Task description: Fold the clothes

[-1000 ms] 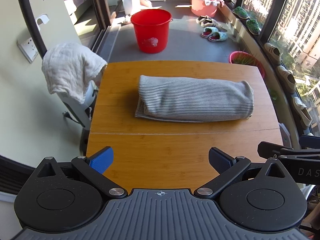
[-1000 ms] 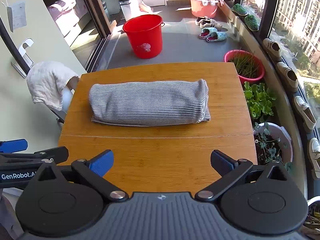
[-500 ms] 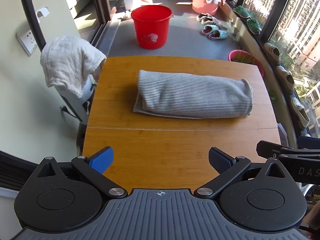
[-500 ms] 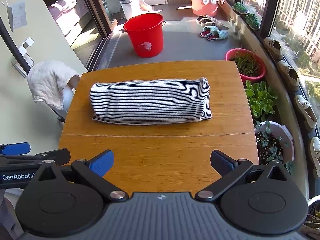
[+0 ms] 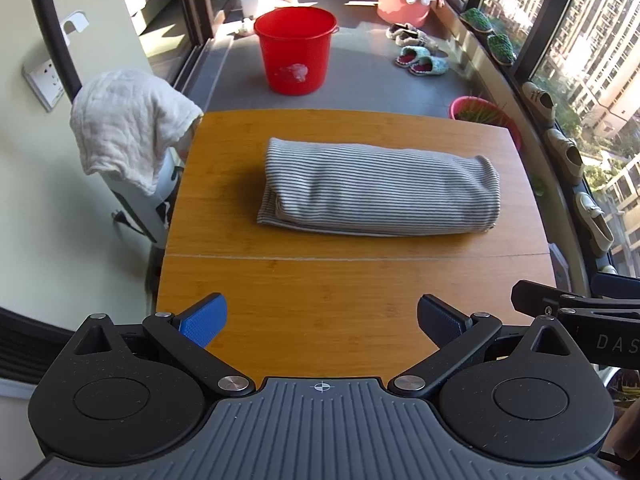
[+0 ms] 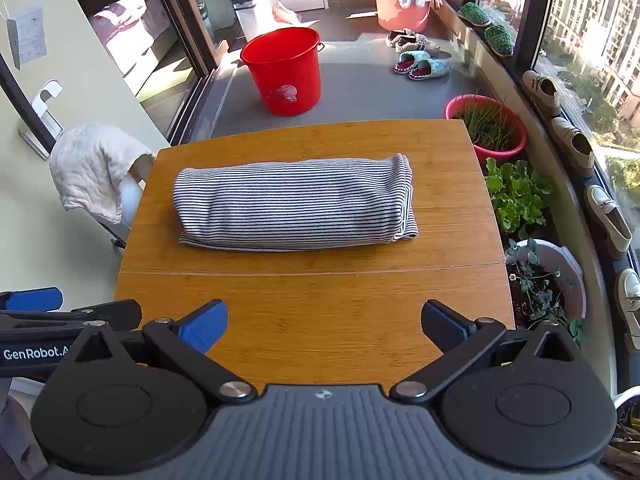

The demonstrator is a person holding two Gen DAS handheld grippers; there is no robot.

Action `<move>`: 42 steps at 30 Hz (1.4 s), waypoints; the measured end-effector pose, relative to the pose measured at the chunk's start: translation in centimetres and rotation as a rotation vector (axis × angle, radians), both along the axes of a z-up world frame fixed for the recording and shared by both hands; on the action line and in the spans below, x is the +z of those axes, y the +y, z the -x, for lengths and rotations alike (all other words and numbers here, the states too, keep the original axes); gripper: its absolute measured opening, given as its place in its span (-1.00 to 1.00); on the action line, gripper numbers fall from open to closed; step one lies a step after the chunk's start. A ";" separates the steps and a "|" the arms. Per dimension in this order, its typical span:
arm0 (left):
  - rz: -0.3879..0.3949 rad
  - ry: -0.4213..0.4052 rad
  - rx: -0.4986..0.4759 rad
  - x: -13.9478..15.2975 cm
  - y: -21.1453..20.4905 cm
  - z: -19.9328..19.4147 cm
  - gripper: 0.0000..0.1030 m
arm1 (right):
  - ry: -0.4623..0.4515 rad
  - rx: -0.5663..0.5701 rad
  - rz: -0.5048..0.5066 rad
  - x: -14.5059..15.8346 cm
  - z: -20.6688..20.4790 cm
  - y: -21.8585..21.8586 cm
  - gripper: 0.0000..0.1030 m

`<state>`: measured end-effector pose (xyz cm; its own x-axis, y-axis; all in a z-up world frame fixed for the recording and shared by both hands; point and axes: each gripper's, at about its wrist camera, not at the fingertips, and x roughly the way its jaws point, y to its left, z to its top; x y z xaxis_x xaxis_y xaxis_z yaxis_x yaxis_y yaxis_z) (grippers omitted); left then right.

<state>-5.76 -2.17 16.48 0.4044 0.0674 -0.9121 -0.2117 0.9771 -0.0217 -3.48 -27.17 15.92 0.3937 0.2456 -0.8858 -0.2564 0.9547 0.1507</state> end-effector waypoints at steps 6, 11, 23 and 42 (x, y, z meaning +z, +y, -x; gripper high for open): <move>0.004 0.007 0.010 -0.1 0.2 -0.1 1.00 | 0.007 0.011 0.001 -0.1 -0.3 0.2 1.00; 0.007 0.012 0.021 -0.2 0.4 -0.2 1.00 | 0.015 0.020 0.001 -0.3 -0.6 0.5 1.00; 0.018 0.034 0.034 -0.8 0.9 -0.7 1.00 | 0.040 0.028 0.009 -0.8 -1.4 0.8 1.00; 0.020 0.042 -0.033 -1.7 0.5 -1.2 1.00 | 0.012 -0.046 0.028 -1.2 0.0 0.4 1.00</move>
